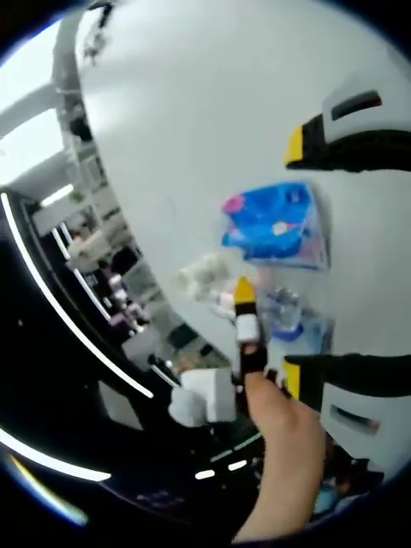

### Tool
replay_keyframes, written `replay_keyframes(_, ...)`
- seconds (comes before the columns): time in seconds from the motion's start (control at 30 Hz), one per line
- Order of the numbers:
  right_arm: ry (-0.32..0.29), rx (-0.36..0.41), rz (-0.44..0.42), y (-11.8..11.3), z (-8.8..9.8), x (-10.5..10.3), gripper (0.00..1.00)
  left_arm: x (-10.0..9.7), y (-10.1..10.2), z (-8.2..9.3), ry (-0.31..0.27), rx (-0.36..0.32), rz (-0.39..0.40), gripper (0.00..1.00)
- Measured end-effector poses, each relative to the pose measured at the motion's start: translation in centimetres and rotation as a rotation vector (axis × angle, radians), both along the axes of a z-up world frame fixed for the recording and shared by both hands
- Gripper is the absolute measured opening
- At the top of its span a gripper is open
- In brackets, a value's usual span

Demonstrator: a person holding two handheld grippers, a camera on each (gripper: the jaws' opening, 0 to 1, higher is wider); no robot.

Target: Arrange the tabletop items into an orderly group along one side of the table until the central work area is clear of visible clutter.

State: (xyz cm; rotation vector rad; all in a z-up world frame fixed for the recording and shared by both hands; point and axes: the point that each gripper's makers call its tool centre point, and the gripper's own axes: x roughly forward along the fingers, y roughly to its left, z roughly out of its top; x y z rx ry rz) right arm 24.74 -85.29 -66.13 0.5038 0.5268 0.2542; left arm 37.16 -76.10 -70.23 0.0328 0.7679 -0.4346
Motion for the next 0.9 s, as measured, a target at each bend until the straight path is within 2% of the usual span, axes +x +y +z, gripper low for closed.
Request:
replay_keyframes(0.33,-0.015,0.019,0.008,0.5,0.5,1.3,0.86,0.2,0.4,0.5,-0.022,-0.017,0.011,0.38)
replay_keyframes(0.67,-0.061,0.048,0.021,1.2,2.3,4.2,0.86,0.2,0.1,1.5,-0.056,-0.050,0.005,0.38)
replay_keyframes(0.9,-0.079,0.047,0.028,1.4,3.0,5.1,0.86,-0.1,0.2,1.5,-0.061,-0.058,-0.001,0.38)
